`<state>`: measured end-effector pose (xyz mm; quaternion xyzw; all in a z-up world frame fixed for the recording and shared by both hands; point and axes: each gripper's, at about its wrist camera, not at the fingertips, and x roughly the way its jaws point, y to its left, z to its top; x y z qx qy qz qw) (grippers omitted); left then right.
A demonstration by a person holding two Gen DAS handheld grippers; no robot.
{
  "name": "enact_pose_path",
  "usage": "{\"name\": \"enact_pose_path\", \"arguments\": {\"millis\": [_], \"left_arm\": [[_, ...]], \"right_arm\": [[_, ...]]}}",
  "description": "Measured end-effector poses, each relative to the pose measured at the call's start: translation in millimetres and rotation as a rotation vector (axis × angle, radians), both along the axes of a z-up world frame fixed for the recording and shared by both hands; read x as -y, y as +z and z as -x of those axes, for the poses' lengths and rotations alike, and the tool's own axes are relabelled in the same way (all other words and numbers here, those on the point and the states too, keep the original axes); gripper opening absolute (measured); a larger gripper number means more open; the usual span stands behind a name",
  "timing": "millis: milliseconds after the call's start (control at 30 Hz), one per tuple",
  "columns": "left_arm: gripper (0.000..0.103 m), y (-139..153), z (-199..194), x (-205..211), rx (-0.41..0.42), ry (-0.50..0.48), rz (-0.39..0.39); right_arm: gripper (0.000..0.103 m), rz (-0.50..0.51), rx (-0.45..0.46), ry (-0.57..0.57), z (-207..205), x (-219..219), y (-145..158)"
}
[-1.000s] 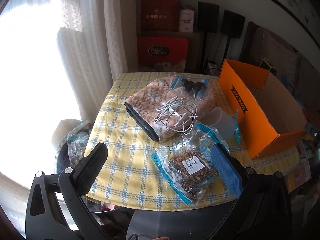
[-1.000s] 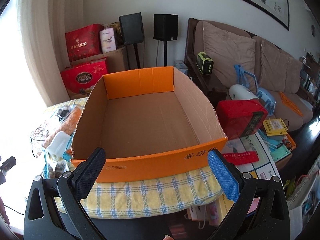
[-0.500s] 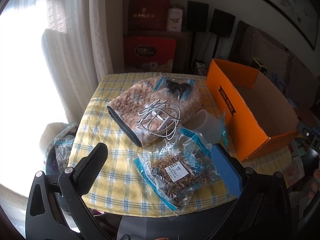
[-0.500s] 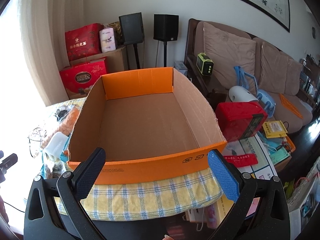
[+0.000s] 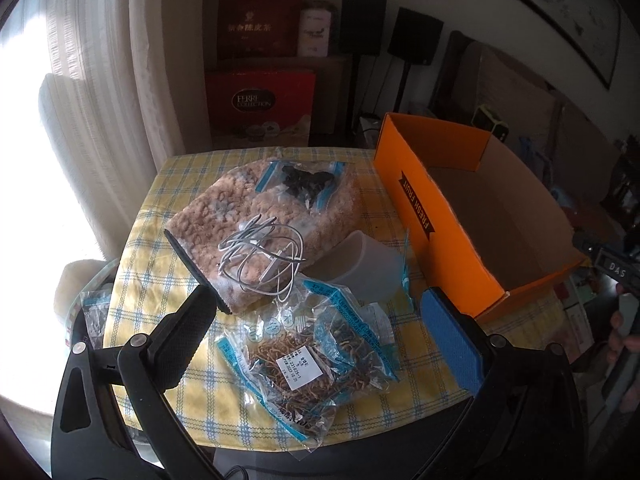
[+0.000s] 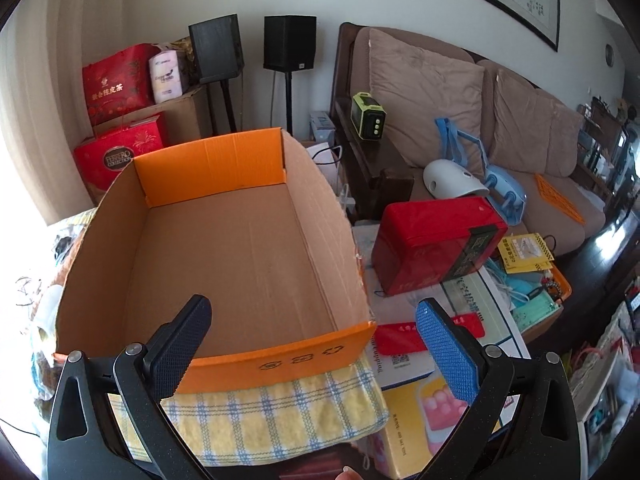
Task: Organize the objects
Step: 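Move the left tool toward the small blue-edged snack packet on the table, then grasp the small blue snack packet with the left gripper and lift it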
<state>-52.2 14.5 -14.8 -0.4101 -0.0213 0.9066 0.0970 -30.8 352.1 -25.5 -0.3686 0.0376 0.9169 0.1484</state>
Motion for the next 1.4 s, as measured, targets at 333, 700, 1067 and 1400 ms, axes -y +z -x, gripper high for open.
{"name": "enact_pose_path", "arguments": {"millis": [333,700,1067,1400], "left_arm": [[0.078,-1.0,32.8,-59.6,0.075,-0.112,-0.072],[0.041,-25.5,54.2,-105.7,0.189,-0.193,-0.096],[0.026,-33.0,41.7,-123.1,0.218,-0.255,-0.078],[0.026,-29.3,21.4,-117.1,0.220,-0.273,-0.070]], "right_arm": [[0.096,0.049,0.049,-0.014,18.1,-37.7,-8.6],[0.056,0.077,0.136,0.004,36.4,-49.1,-29.5],[0.032,0.059,0.163,0.056,34.5,-31.2,-31.2],[0.032,0.065,0.179,0.073,9.4,-23.6,-29.7]]}}
